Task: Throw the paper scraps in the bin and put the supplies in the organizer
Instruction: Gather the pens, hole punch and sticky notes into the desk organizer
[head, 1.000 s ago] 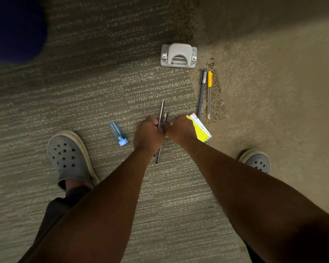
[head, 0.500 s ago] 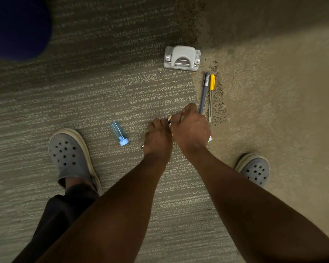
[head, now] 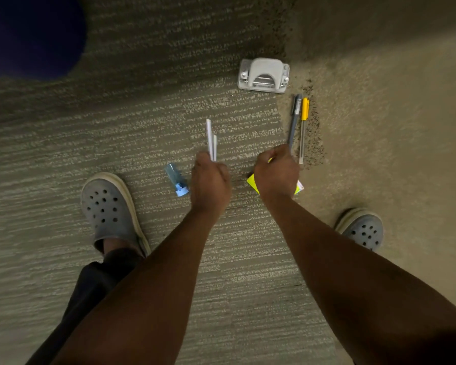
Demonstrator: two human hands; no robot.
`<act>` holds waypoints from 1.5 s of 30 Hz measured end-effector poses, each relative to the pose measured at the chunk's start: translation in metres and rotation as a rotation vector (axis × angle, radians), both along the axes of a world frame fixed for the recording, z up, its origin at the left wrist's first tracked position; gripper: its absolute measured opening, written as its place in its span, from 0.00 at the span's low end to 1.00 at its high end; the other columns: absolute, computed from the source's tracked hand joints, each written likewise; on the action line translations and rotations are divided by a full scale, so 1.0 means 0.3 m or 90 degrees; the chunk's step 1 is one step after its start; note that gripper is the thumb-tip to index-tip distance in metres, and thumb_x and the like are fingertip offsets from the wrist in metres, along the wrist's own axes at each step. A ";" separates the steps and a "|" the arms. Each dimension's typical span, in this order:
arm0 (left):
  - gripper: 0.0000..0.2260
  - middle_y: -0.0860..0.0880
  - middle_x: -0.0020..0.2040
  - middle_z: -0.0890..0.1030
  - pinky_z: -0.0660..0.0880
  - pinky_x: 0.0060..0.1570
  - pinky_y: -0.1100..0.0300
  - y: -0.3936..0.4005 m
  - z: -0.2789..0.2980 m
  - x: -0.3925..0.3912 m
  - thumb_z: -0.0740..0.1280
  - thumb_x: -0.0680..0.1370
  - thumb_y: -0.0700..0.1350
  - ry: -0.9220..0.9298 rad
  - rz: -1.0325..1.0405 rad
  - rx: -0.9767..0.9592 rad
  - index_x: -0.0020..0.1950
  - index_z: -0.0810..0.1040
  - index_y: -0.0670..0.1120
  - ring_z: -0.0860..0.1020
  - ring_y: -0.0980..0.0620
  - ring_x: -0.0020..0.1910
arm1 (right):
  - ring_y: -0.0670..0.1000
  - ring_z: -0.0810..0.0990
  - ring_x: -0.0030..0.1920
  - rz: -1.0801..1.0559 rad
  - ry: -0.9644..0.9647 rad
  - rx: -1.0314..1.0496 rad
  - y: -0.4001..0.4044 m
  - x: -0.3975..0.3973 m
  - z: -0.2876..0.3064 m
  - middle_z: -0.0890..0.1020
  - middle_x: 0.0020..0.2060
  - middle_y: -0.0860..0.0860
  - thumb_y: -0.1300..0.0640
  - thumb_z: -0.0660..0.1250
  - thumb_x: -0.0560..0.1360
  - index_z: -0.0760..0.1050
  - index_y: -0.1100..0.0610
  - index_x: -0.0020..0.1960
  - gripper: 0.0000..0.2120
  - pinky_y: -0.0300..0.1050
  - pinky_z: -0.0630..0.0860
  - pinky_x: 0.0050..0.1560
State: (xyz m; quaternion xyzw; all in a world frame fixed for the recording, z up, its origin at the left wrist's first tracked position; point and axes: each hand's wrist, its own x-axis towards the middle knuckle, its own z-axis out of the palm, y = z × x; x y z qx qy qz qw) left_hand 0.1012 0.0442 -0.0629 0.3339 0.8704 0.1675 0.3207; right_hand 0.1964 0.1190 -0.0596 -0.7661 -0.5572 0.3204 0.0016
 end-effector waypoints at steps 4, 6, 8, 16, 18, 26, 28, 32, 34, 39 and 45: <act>0.03 0.48 0.33 0.68 0.67 0.29 0.54 -0.056 0.060 -0.164 0.54 0.82 0.39 -0.086 0.170 0.017 0.49 0.60 0.43 0.70 0.50 0.28 | 0.62 0.79 0.48 0.289 0.103 -0.082 -0.141 -0.119 -0.016 0.80 0.45 0.60 0.52 0.62 0.76 0.72 0.58 0.48 0.09 0.48 0.69 0.40; 0.02 0.44 0.34 0.70 0.69 0.32 0.51 -0.098 0.083 -0.238 0.54 0.82 0.40 -0.088 0.209 -0.020 0.50 0.62 0.43 0.71 0.47 0.30 | 0.60 0.78 0.52 0.428 0.097 -0.117 -0.212 -0.191 -0.023 0.79 0.50 0.58 0.46 0.63 0.76 0.71 0.57 0.53 0.15 0.50 0.73 0.45; 0.03 0.37 0.38 0.72 0.74 0.37 0.44 -0.120 0.108 -0.282 0.55 0.82 0.42 -0.097 0.222 -0.030 0.50 0.62 0.44 0.73 0.42 0.34 | 0.59 0.76 0.56 0.511 0.051 -0.131 -0.260 -0.255 -0.036 0.77 0.54 0.58 0.42 0.64 0.75 0.69 0.57 0.59 0.21 0.51 0.74 0.50; 0.08 0.51 0.32 0.69 0.66 0.29 0.58 -0.134 0.201 -0.365 0.56 0.82 0.52 -0.254 0.321 0.018 0.44 0.65 0.52 0.66 0.53 0.27 | 0.59 0.73 0.59 0.504 0.005 -0.127 -0.285 -0.318 -0.032 0.77 0.57 0.58 0.52 0.63 0.74 0.70 0.59 0.62 0.18 0.51 0.73 0.54; 0.08 0.56 0.28 0.69 0.63 0.23 0.65 -0.119 0.244 -0.374 0.57 0.83 0.50 -0.324 0.360 0.030 0.43 0.67 0.54 0.64 0.57 0.23 | 0.59 0.76 0.56 0.486 0.026 -0.120 -0.255 -0.285 0.005 0.78 0.54 0.59 0.53 0.63 0.73 0.71 0.60 0.58 0.17 0.50 0.74 0.52; 0.08 0.58 0.23 0.68 0.60 0.20 0.67 -0.118 0.459 -0.339 0.55 0.84 0.47 -0.403 0.465 0.047 0.49 0.72 0.53 0.63 0.61 0.19 | 0.57 0.74 0.57 0.489 0.035 -0.182 -0.242 -0.158 0.109 0.74 0.57 0.55 0.51 0.67 0.75 0.63 0.55 0.64 0.22 0.50 0.74 0.52; 0.08 0.58 0.23 0.69 0.60 0.19 0.67 -0.121 0.469 -0.321 0.56 0.83 0.48 -0.435 0.485 0.050 0.49 0.72 0.52 0.63 0.61 0.20 | 0.57 0.73 0.59 0.508 0.044 -0.178 -0.253 -0.198 0.075 0.72 0.60 0.54 0.50 0.69 0.73 0.63 0.54 0.66 0.25 0.51 0.75 0.55; 0.08 0.57 0.24 0.68 0.60 0.19 0.67 -0.135 0.436 -0.308 0.55 0.84 0.48 -0.463 0.494 0.052 0.50 0.72 0.50 0.63 0.60 0.20 | 0.59 0.73 0.59 0.560 0.004 -0.098 -0.283 -0.285 -0.022 0.72 0.59 0.57 0.56 0.62 0.77 0.64 0.54 0.66 0.18 0.53 0.76 0.52; 0.09 0.56 0.23 0.68 0.60 0.19 0.69 -0.146 0.418 -0.313 0.54 0.84 0.47 -0.478 0.489 0.049 0.49 0.72 0.49 0.63 0.60 0.19 | 0.60 0.74 0.57 0.538 0.014 -0.078 -0.286 -0.299 -0.051 0.74 0.57 0.58 0.60 0.58 0.77 0.67 0.55 0.63 0.15 0.53 0.76 0.50; 0.09 0.56 0.24 0.67 0.59 0.20 0.68 -0.172 0.454 -0.322 0.53 0.84 0.46 -0.456 0.428 0.037 0.50 0.72 0.50 0.61 0.59 0.19 | 0.62 0.77 0.49 0.416 0.104 -0.097 -0.259 -0.243 0.048 0.75 0.52 0.59 0.56 0.66 0.72 0.70 0.59 0.58 0.16 0.51 0.74 0.44; 0.12 0.54 0.24 0.67 0.59 0.20 0.66 -0.145 0.700 -0.325 0.56 0.83 0.52 -0.419 0.345 0.034 0.50 0.74 0.48 0.61 0.58 0.20 | 0.52 0.78 0.39 0.337 0.263 -0.209 -0.191 -0.112 0.452 0.78 0.36 0.48 0.57 0.73 0.67 0.76 0.54 0.42 0.07 0.42 0.68 0.39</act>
